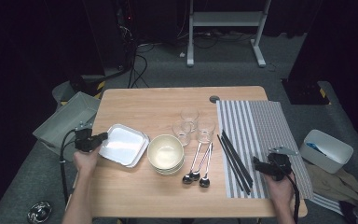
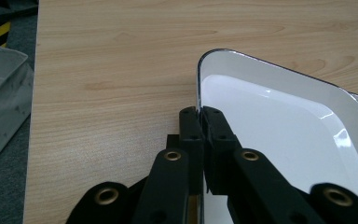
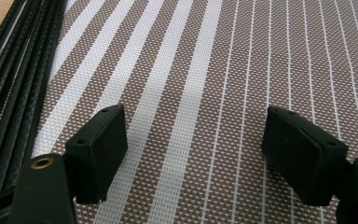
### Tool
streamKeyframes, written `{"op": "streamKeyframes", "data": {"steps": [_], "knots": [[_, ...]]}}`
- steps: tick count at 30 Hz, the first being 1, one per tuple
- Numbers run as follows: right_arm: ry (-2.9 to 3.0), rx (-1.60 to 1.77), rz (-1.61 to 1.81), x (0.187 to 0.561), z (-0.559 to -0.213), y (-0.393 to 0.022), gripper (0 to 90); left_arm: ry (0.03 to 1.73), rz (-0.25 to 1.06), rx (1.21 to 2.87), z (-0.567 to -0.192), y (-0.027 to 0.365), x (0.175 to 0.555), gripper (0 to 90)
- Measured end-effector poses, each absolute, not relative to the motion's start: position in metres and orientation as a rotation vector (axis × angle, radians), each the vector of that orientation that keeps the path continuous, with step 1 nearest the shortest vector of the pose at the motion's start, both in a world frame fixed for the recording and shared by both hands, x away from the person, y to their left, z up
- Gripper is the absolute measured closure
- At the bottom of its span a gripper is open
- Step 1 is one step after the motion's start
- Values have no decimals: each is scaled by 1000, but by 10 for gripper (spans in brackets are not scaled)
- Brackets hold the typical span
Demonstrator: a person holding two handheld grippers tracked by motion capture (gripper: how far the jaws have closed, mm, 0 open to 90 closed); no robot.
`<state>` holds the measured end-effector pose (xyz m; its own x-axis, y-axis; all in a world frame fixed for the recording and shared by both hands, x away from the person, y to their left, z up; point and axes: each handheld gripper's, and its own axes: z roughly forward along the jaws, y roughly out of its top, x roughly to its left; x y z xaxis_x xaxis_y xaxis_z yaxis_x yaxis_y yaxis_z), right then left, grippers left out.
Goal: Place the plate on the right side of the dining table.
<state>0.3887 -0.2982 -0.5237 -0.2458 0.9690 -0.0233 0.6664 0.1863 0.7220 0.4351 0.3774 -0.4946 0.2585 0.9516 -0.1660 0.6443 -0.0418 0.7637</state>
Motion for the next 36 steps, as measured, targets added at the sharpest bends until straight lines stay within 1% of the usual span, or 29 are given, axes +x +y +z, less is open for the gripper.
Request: {"op": "streamKeyframes", "data": {"steps": [20, 36], "knots": [[1985, 1525, 825, 389, -524, -298, 222, 1458, 495, 1753, -484, 376, 433, 886], [1987, 1520, 825, 388, -524, -298, 229, 1448, 509, 1766, -477, 369, 433, 887]]}}
